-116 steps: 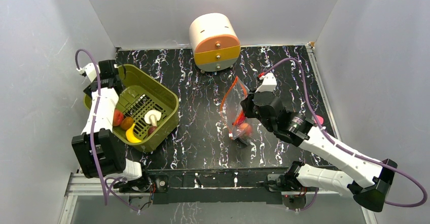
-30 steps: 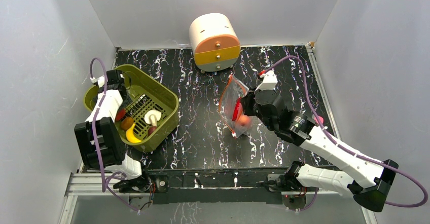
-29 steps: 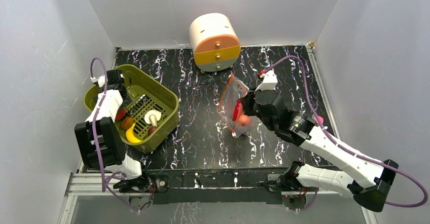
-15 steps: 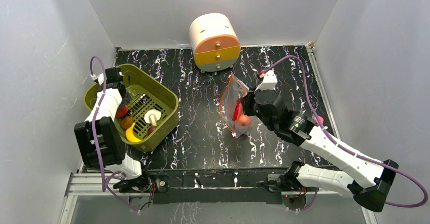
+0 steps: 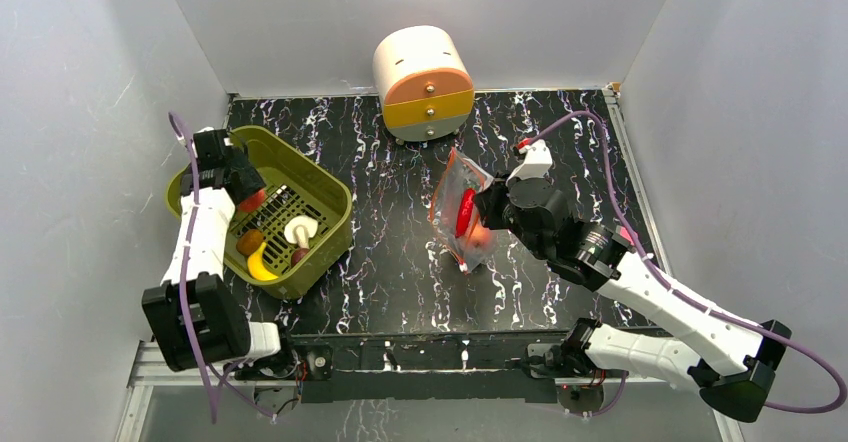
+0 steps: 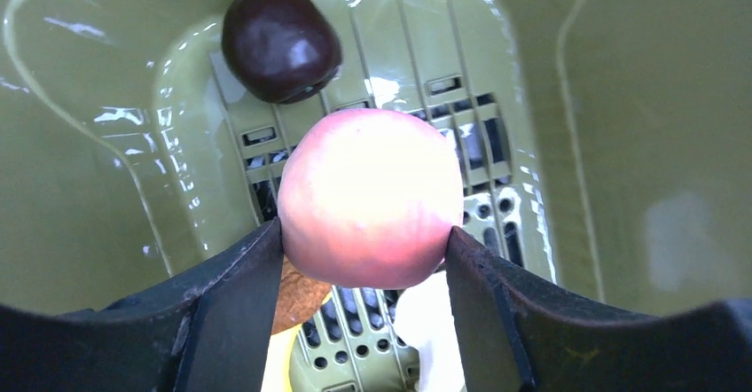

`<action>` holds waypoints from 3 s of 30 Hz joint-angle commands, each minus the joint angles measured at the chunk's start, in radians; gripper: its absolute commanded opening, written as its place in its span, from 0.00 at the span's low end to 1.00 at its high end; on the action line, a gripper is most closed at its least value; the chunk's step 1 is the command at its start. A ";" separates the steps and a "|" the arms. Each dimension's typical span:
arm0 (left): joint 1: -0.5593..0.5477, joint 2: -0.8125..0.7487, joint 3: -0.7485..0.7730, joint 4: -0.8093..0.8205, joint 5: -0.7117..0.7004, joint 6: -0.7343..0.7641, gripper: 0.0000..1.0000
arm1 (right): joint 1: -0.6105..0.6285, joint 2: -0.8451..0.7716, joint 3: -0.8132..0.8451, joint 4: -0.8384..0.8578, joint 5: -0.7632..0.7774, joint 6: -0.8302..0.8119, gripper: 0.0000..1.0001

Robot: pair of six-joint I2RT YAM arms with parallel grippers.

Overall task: Place the food in the zip-top bag and seal the zipper
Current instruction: Pick up the fake fruit from the bin, then place the fake fruit in the zipper food storage bag.

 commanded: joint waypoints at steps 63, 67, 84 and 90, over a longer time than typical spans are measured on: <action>-0.300 -0.455 -0.045 0.250 1.090 -0.149 0.23 | 0.001 0.107 0.038 0.107 -0.016 0.115 0.00; -0.361 -0.461 -0.071 0.318 1.090 -0.189 0.23 | 0.002 0.119 0.055 0.131 -0.051 0.118 0.00; -0.772 -0.319 -0.133 0.494 0.908 -0.216 0.21 | 0.002 0.135 0.100 0.140 -0.190 0.139 0.00; -0.822 -0.266 -0.145 0.448 0.815 -0.160 0.21 | 0.002 0.107 0.094 0.137 -0.207 0.130 0.00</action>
